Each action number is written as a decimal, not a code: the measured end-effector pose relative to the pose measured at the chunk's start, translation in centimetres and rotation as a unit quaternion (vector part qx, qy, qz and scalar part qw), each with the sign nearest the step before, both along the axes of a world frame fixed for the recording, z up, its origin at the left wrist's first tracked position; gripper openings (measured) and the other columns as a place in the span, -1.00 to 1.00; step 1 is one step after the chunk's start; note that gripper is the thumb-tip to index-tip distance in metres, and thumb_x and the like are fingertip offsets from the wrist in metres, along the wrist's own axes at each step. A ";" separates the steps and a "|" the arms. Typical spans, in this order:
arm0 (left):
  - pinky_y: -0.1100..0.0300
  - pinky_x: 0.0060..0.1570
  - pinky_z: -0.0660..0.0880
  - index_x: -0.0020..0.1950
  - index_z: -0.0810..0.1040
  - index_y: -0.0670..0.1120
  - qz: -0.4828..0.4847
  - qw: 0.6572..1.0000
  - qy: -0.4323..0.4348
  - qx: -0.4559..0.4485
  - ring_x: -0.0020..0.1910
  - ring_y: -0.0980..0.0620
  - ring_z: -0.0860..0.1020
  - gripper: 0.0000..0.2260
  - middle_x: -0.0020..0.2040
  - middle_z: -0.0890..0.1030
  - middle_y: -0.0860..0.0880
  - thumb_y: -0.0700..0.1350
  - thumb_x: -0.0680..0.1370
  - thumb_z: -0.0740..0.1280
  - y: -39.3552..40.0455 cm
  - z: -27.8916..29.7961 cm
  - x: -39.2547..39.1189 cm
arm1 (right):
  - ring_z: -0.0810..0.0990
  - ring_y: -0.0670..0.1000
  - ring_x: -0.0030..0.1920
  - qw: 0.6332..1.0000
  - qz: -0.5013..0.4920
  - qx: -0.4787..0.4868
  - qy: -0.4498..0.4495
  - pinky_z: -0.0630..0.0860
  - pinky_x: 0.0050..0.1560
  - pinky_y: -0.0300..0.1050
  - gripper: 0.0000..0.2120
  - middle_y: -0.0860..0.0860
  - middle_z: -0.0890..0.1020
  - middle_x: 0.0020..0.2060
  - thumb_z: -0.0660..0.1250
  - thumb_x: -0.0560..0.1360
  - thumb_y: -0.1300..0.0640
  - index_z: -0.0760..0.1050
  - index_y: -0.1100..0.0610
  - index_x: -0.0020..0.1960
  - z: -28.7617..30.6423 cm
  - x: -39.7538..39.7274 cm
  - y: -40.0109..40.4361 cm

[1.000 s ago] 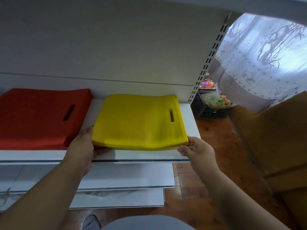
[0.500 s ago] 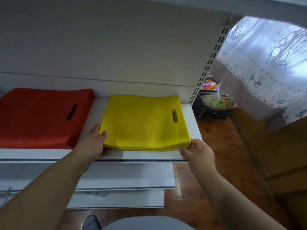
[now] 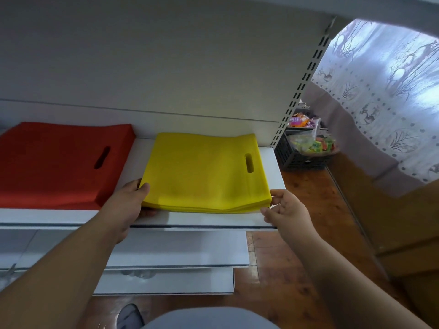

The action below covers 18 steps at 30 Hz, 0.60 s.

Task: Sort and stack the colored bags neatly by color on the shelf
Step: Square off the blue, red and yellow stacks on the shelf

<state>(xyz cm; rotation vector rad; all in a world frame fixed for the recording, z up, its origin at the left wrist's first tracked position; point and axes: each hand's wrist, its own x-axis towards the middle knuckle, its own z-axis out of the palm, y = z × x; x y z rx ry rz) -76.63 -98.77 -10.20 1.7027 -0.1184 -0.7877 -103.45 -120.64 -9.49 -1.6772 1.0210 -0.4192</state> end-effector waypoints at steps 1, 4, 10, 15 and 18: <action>-0.11 0.16 0.54 0.23 0.49 0.02 0.000 1.000 0.004 -0.003 0.03 -0.17 0.60 -0.83 0.13 0.57 0.01 -0.07 0.68 0.18 0.0 -0.2 0.0 | 0.65 -0.01 -0.28 1.000 0.000 0.009 -0.005 0.56 -0.27 -0.20 -0.67 0.05 0.66 -0.11 0.44 0.47 0.31 0.49 0.06 0.16 0.1 0.0 0.0; -0.07 0.14 0.54 0.22 0.49 0.00 0.003 1.000 0.010 -0.018 -0.01 -0.12 0.60 -0.83 0.10 0.57 0.02 -0.08 0.69 0.17 -0.1 -0.2 -0.2 | 0.63 -0.01 -0.30 0.999 -0.005 0.044 -0.019 0.51 -0.34 -0.28 -0.70 0.09 0.65 -0.10 0.43 0.48 0.33 0.49 0.08 0.14 0.6 0.0 -0.2; -0.10 0.19 0.51 0.27 0.51 0.02 0.009 1.000 0.009 -0.009 0.11 -0.13 0.59 -0.79 0.22 0.57 -0.05 -0.03 0.66 0.22 0.2 -0.2 0.3 | 0.59 0.02 -0.32 0.995 0.019 0.092 -0.030 0.46 -0.40 -0.22 -0.72 0.04 0.65 -0.18 0.45 0.46 0.33 0.52 0.06 0.09 0.8 -0.2 -1.3; -0.02 -0.03 0.57 0.21 0.50 -0.06 0.004 1.000 0.013 -0.004 0.01 -0.13 0.58 -0.83 0.11 0.59 -0.05 -0.09 0.68 0.18 -0.5 0.4 -0.2 | 0.58 0.05 -0.32 0.992 0.008 0.125 -0.029 0.46 -0.39 -0.15 -0.76 0.09 0.65 -0.20 0.42 0.48 0.34 0.52 0.11 0.09 0.7 0.1 -2.0; -0.01 -0.03 0.57 0.21 0.50 -0.04 -0.002 1.000 0.008 0.005 0.02 -0.13 0.58 -0.84 0.14 0.57 -0.05 -0.07 0.68 0.19 -0.6 0.5 -0.2 | 0.56 0.08 -0.33 0.983 -0.018 0.180 -0.041 0.41 -0.41 -0.11 -0.73 0.14 0.63 -0.27 0.39 0.48 0.40 0.48 0.19 0.13 0.8 0.5 -2.4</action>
